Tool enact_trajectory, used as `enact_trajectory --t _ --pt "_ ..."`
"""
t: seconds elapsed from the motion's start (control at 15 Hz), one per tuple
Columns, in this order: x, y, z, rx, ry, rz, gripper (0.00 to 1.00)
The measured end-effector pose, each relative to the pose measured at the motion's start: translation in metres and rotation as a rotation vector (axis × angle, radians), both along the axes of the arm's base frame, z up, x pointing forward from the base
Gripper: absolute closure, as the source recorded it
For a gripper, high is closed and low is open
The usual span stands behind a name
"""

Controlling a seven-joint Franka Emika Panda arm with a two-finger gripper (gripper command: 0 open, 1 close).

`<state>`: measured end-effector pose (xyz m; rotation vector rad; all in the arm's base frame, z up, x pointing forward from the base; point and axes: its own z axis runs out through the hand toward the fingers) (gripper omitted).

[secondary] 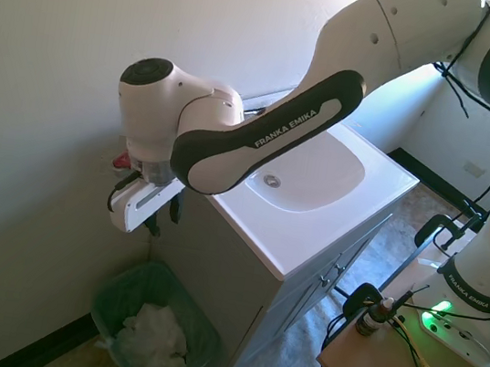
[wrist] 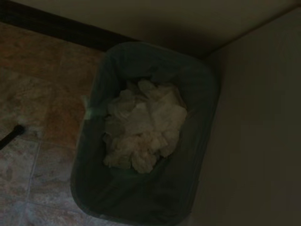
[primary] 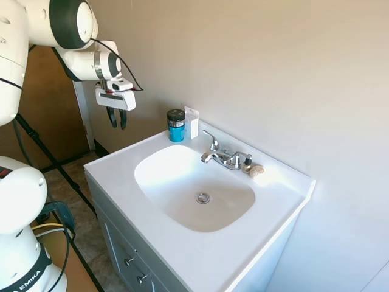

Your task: Throw the tissue in the trash bin

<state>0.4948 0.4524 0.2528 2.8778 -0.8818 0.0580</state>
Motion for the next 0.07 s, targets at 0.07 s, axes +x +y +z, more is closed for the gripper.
enact_trajectory --t 0.07 --pt "0.0004 -0.0020 0.0121 0.006 -0.015 -0.011 0.00"
